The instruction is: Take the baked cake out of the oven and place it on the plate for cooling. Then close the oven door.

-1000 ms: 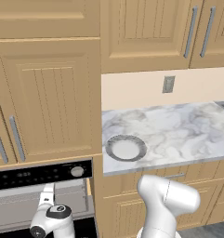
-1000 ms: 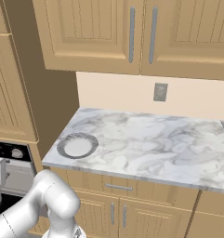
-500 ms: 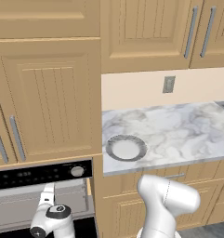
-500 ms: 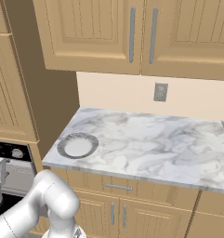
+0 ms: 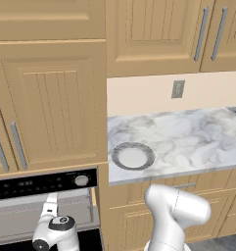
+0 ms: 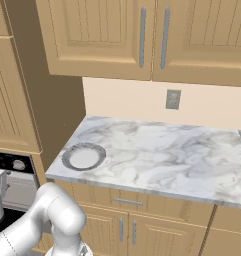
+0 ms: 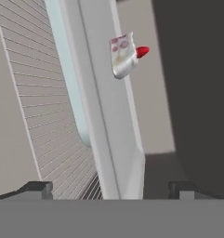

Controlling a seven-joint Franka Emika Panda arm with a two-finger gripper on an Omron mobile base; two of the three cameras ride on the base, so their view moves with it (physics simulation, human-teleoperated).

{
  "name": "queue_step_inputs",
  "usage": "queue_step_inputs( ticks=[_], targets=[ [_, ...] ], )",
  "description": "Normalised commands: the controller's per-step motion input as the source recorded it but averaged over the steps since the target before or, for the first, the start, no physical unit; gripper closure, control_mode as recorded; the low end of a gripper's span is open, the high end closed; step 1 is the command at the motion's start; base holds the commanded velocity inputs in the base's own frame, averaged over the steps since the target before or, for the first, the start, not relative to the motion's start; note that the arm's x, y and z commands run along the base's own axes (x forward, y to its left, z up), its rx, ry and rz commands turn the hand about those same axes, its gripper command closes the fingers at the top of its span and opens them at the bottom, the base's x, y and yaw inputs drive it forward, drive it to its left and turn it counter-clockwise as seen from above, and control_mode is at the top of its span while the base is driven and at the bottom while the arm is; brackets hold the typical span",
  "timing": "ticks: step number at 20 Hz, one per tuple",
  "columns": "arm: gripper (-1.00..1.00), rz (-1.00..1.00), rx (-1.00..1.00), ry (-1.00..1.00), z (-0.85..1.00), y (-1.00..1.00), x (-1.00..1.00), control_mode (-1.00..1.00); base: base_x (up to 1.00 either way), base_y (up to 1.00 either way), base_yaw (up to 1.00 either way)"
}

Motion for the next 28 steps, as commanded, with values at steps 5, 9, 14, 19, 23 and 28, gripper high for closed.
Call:
queue_step_inputs(
  ticks=[5, 9, 14, 19, 23, 28],
  targets=[
    [-1.0, 0.02, -0.06, 0.05, -0.31, 0.05, 0.11, -1.0, 0.0, 0.0, 0.0],
    [-1.0, 0.02, -0.07, 0.08, -0.36, 0.06, 0.06, -1.0, 0.0, 0.0, 0.0],
    [-1.0, 0.03, -0.07, 0.09, -0.39, 0.03, 0.02, -1.0, 0.0, 0.0, 0.0],
    [-1.0, 0.03, -0.07, 0.06, -0.45, 0.01, 0.0, -1.0, 0.0, 0.0, 0.0],
    [-1.0, 0.03, -0.04, 0.02, -0.37, 0.0, 0.0, -1.0, 0.0, 0.0, 0.0],
    [-1.0, 0.01, 0.0, -0.05, -0.03, 0.0, 0.11, -1.0, 0.0, 0.0, 0.0]
  ],
)
